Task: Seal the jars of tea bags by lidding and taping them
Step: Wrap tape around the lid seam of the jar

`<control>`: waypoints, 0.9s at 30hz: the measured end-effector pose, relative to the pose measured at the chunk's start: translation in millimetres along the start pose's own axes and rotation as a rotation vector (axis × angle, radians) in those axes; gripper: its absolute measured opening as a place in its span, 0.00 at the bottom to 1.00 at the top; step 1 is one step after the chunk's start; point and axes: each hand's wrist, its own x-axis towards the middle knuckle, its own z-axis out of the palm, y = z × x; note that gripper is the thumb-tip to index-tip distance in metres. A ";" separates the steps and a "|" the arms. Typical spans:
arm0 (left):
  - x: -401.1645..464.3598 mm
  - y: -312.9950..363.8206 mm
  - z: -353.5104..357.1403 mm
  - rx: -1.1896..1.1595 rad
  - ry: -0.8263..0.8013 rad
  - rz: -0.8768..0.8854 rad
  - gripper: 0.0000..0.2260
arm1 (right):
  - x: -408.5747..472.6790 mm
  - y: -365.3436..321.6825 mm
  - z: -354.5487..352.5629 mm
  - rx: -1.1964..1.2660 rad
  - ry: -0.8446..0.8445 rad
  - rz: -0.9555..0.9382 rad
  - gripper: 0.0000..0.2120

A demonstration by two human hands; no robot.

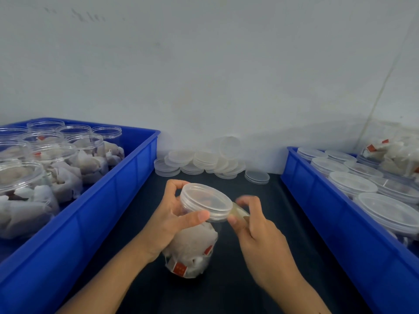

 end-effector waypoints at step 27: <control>-2.8 -1.8 10.1 0.213 0.334 0.007 0.37 | -5.0 -5.7 -11.3 -0.108 0.034 -0.092 0.23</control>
